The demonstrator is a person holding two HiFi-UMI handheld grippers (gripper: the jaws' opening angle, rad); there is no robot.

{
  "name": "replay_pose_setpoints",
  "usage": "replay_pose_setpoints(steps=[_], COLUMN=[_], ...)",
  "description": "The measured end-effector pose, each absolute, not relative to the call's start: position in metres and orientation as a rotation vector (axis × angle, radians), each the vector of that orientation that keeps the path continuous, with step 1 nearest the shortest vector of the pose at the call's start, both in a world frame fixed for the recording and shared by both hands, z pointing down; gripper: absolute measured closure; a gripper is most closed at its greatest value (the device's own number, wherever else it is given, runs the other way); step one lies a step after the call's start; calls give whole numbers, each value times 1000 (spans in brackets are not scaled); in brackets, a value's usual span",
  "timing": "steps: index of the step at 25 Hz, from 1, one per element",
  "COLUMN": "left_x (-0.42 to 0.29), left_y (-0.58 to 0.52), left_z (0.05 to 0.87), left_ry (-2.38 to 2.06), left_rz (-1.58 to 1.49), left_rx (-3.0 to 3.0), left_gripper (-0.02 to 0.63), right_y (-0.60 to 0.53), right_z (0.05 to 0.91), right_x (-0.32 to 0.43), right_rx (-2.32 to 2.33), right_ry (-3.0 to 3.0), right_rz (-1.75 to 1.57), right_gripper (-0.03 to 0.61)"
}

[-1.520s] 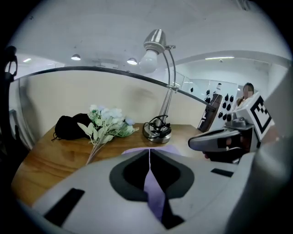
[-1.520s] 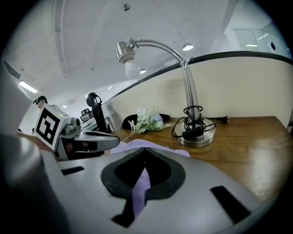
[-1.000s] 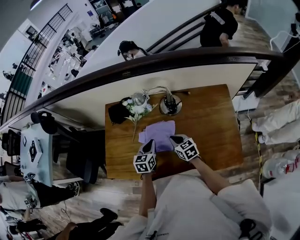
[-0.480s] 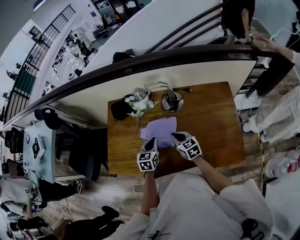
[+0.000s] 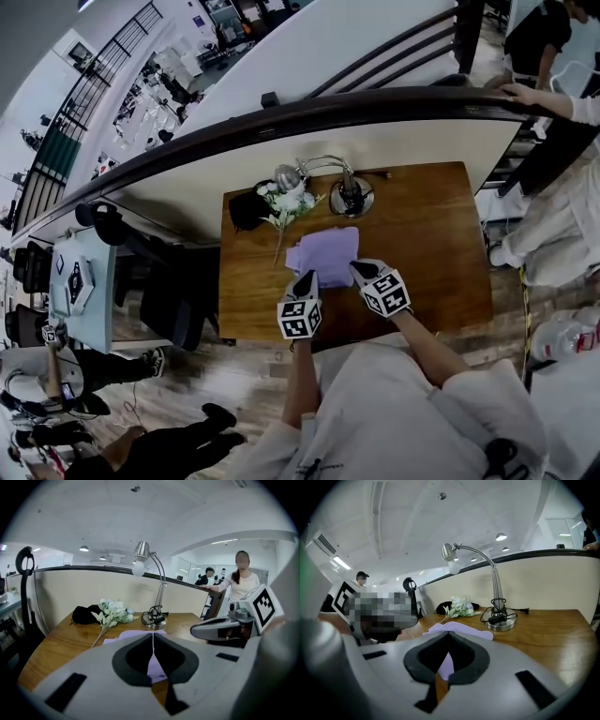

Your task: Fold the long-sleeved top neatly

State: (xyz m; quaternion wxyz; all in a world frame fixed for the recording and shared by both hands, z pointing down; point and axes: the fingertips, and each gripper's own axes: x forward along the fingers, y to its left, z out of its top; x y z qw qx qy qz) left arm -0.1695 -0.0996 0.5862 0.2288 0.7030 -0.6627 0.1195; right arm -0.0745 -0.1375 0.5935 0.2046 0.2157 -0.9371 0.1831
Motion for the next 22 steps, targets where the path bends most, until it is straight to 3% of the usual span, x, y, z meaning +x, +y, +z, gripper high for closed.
replay_pose_setpoints(steps=[22], left_x=[-161], left_y=[-87], left_z=[584], left_ry=[-1852], left_rz=[401], left_rx=[1975], left_gripper=[589], right_y=[-130], right_z=[595], right_x=[-66], right_rx=[624], right_ry=[-2603], right_rz=[509], right_gripper=[575])
